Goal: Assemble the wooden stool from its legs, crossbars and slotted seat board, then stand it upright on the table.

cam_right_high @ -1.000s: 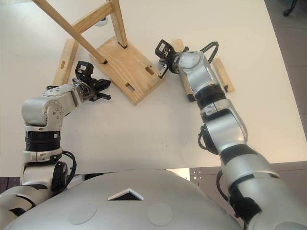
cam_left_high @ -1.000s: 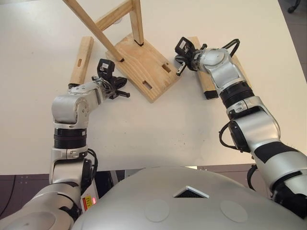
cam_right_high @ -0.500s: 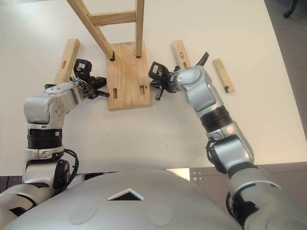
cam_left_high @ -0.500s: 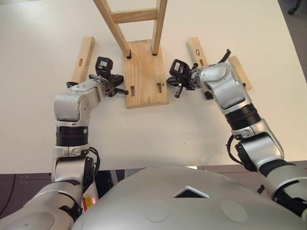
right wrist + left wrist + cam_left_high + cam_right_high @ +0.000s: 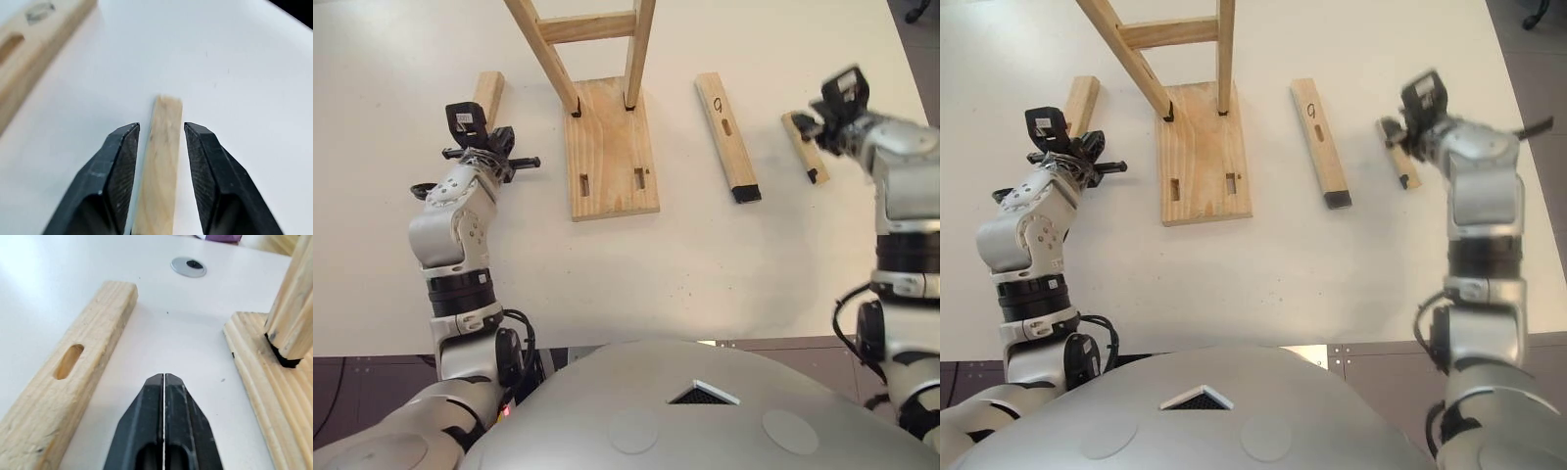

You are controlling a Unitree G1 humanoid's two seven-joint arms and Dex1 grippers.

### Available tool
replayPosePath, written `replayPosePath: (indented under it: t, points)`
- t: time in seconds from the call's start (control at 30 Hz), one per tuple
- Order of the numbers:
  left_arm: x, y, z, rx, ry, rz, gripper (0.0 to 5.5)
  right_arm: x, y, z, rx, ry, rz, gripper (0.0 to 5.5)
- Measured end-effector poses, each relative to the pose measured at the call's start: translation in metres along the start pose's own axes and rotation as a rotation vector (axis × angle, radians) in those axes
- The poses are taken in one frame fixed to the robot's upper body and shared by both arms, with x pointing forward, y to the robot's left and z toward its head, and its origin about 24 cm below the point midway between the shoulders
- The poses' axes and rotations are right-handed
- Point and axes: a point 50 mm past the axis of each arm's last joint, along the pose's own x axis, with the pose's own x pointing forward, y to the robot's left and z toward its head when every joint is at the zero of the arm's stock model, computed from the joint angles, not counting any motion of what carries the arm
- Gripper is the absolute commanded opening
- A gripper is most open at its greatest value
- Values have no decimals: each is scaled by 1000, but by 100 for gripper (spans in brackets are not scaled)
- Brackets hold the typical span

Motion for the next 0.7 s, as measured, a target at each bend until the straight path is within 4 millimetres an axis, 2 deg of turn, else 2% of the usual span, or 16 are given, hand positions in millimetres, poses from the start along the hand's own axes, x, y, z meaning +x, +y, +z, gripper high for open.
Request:
replayPosePath:
  t: [0.07,0.2,0.33,0.5,0.67,0.7]
  points:
    - [-5,-3,-2,-27,-24,18,0,-14,-7,7,-30,-7,9,263]
    - [-10,-6,-13,-65,-9,43,0,-12,-7,15,8,-3,80,263]
    - [-8,-10,-11,-65,-12,30,0,-5,-7,-4,75,69,113,263]
    - [-9,-7,-10,-65,-17,36,0,0,-8,-16,74,99,107,263]
    - [-10,-7,-15,-85,-5,44,0,-8,-13,-25,16,164,156,263]
    - [-10,-8,-17,-90,-2,45,0,-10,-13,-26,15,171,162,244]
